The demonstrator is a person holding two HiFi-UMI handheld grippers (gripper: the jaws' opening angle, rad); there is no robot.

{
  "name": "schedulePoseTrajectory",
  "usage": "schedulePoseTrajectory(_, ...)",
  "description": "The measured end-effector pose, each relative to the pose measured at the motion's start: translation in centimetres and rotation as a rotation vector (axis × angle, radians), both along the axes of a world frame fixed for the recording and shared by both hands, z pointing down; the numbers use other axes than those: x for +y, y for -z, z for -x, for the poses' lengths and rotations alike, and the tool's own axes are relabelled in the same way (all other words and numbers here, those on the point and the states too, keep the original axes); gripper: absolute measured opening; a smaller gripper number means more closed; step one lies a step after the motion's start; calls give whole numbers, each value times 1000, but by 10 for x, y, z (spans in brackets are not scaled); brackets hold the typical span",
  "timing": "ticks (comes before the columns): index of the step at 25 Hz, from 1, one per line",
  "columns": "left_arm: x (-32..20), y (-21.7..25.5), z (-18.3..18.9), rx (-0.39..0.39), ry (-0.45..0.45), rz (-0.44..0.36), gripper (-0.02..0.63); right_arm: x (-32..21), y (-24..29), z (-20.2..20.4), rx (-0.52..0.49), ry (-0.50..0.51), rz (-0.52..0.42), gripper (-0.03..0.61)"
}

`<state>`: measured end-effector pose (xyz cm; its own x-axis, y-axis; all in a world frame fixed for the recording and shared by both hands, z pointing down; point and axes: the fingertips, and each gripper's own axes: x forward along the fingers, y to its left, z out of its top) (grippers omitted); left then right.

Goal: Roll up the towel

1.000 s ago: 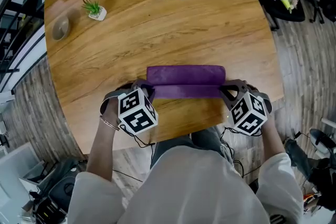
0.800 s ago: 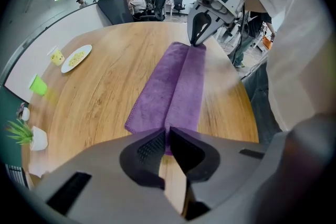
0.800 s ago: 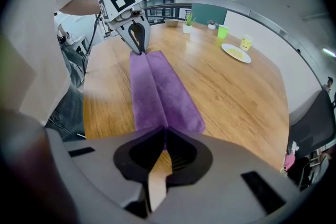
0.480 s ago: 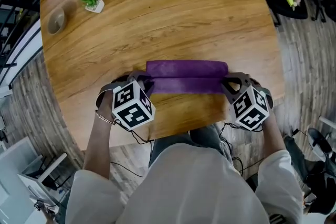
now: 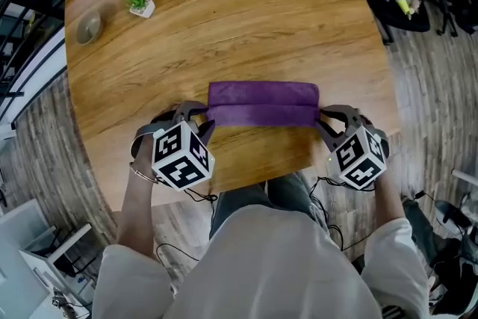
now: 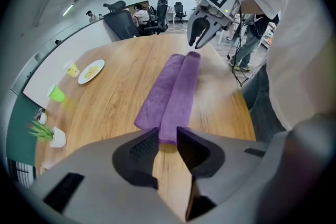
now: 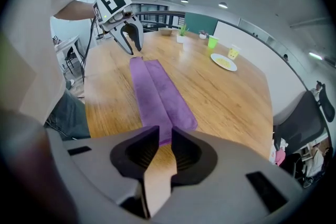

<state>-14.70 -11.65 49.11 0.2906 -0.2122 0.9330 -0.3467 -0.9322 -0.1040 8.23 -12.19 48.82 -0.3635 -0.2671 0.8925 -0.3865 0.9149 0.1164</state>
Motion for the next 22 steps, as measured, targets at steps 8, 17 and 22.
schedulePoseTrajectory(8,25,-10,-19,-29,-104,-65,104,32,-15,9,35,92,-4,77)
schedulePoseTrajectory(17,26,-40,-19,-54,-118,-21,103,29,-39,8,83,160,-10,75)
schedulePoseTrajectory(22,19,-43,-20,-60,-127,-24,64,24,-43,8,84,165,-15,44)
